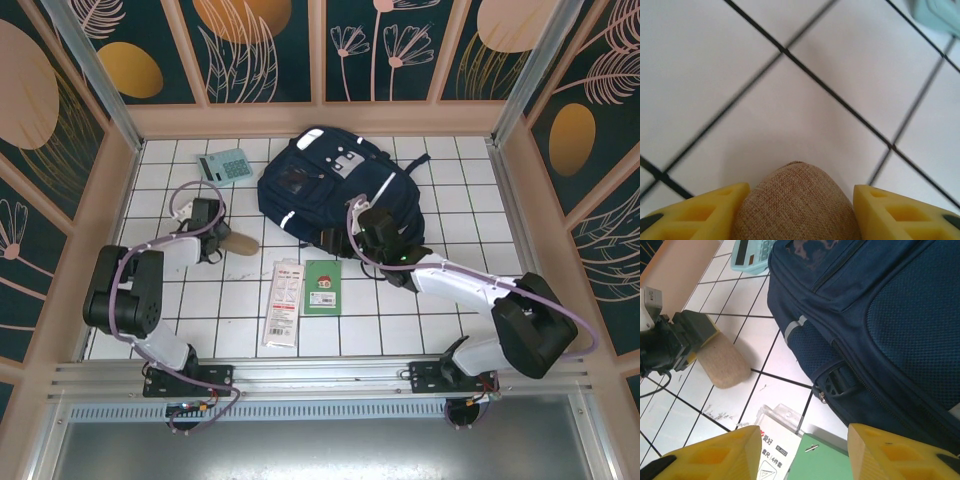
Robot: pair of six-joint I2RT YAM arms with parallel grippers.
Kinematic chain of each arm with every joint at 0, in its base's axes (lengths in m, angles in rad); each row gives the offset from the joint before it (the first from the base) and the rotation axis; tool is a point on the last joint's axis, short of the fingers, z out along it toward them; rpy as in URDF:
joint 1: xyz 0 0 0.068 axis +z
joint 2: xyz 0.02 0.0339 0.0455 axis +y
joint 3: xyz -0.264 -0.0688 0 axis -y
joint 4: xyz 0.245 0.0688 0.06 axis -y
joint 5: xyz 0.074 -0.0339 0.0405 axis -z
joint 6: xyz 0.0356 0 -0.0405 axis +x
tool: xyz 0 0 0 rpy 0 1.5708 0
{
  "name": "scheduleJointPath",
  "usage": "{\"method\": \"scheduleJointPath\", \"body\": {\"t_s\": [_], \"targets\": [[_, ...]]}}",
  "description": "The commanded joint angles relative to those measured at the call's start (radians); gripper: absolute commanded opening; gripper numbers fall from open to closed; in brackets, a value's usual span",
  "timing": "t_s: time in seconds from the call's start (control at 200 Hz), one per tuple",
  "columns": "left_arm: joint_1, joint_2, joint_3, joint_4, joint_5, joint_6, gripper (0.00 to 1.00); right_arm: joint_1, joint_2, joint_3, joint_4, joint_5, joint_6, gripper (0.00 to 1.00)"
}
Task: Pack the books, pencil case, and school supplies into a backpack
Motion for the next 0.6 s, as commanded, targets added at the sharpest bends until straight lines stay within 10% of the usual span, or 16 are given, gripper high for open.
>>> {"method": "scheduleJointPath", "body": {"t_s": [0.0,0.596], "targets": [[-0.094,-0.012,-0.06,-0.046,0.067,0.04,0.55,0.022,0.032,0.041,0.035,-0.023,-0.021,0.49],[-0.19,-0.408,-0.032,-0.259,-0.176,-0.033,0.93,0.217,0.347,0.252,0.07,-0.069,-0.245,0.67]]}}
